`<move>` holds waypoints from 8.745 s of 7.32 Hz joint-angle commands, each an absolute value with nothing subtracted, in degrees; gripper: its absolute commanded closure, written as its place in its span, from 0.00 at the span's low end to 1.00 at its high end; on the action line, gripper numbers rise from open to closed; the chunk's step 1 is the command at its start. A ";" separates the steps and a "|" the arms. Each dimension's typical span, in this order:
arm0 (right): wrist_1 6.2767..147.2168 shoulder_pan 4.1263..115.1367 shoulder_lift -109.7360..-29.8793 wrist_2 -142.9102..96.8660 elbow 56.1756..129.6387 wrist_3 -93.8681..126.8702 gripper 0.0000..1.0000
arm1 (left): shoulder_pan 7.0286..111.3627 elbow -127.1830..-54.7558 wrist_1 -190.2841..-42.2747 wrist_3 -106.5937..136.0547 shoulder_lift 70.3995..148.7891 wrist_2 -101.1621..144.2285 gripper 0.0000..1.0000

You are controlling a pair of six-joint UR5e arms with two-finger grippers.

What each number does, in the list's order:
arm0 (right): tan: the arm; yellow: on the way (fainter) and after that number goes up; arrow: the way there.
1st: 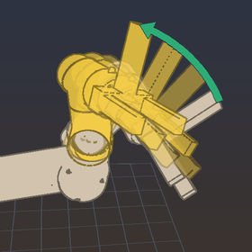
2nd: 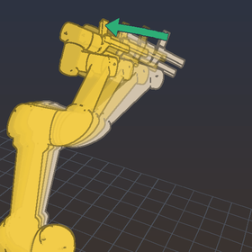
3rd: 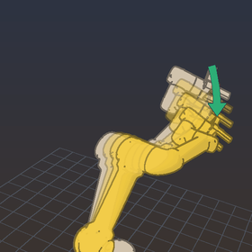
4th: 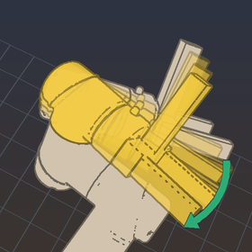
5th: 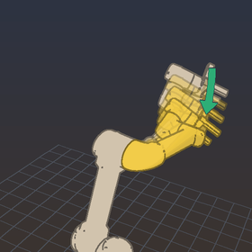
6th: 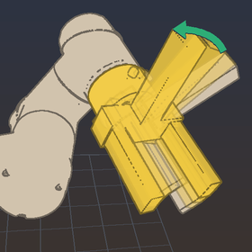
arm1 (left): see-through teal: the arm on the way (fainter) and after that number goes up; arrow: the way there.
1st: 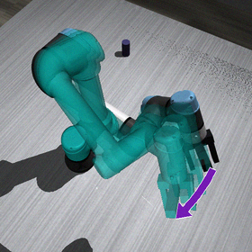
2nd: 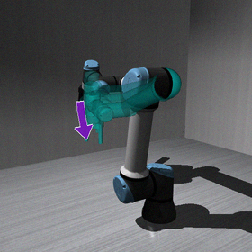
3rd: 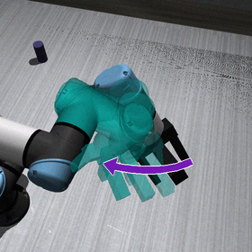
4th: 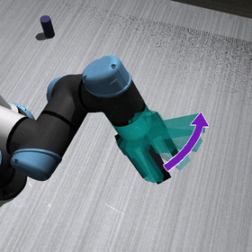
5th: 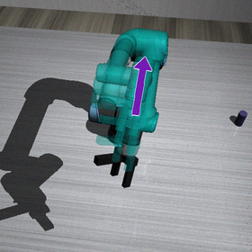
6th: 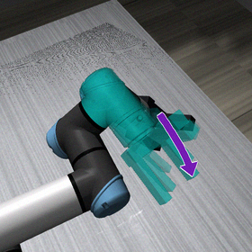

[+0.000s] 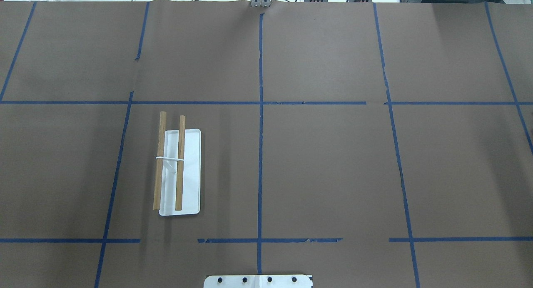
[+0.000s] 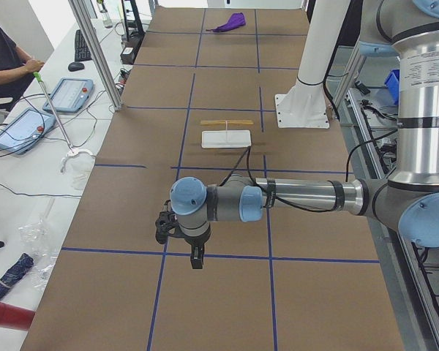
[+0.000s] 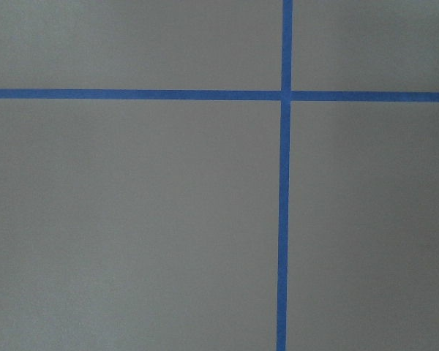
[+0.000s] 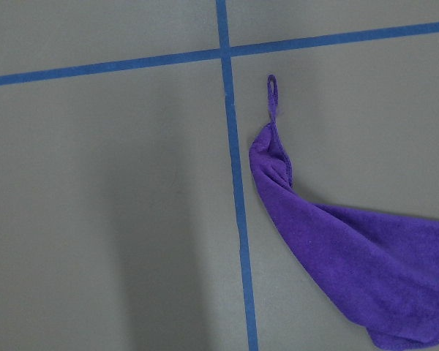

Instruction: Hang towel on rack

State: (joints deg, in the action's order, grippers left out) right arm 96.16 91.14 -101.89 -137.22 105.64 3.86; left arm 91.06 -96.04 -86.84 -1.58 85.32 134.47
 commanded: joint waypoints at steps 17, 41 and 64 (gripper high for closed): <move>65.83 87.29 -96.68 -137.46 76.21 -21.35 0.00 | 91.05 -96.42 -87.10 -1.58 89.21 134.56 0.00; 62.49 87.10 -100.11 -134.47 98.93 -6.41 1.00 | 90.88 -99.14 -102.52 2.17 90.09 134.47 0.00; 62.93 30.06 -63.19 -89.21 118.65 62.93 1.00 | 41.04 -93.08 -144.93 121.09 126.90 115.43 0.00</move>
